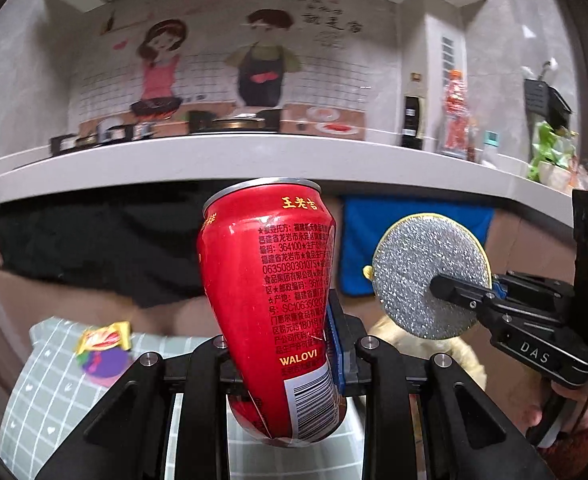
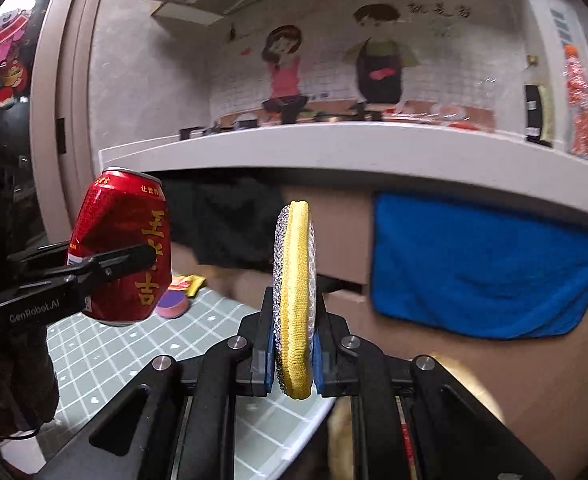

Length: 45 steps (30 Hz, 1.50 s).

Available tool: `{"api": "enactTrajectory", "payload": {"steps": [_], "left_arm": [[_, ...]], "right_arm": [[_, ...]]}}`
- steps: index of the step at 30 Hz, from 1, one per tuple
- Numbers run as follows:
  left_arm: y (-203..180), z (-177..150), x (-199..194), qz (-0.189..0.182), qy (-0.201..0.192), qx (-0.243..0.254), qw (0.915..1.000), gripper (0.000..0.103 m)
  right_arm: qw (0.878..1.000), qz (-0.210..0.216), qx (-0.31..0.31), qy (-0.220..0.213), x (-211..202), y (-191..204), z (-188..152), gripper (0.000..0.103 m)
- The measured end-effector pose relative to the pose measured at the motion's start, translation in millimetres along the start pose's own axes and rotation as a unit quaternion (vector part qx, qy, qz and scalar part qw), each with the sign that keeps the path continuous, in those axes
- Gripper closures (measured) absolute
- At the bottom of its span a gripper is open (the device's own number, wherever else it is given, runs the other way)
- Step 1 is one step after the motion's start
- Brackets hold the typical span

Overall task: Collect trash
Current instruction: 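Carry the red can and silver pad up and over the yellow bin, then open both grippers to drop the can and pad into the bin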

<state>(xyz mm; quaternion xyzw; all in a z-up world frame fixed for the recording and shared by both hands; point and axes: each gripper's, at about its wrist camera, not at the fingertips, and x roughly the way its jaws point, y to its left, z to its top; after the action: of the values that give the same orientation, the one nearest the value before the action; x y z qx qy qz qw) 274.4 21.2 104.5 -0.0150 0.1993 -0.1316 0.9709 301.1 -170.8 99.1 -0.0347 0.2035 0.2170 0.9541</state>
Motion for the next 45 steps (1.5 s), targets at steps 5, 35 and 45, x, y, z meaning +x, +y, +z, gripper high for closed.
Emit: {"api": "enactTrajectory", "payload": {"steps": [5, 35, 45], "left_arm": [[-39, 3, 25, -0.031, 0.004, 0.006, 0.9995, 0.076], [-153, -44, 150, -0.131, 0.106, -0.001, 0.9857, 0.076], [-134, -48, 185, -0.204, 0.145, -0.057, 0.9666, 0.033]], "right_arm": [[0.999, -0.038, 0.004, -0.002, -19, -34, -7, 0.09], [0.988, -0.109, 0.095, 0.051, -24, -152, -79, 0.09], [0.983, -0.115, 0.123, 0.071, -6, -169, -94, 0.067]]}}
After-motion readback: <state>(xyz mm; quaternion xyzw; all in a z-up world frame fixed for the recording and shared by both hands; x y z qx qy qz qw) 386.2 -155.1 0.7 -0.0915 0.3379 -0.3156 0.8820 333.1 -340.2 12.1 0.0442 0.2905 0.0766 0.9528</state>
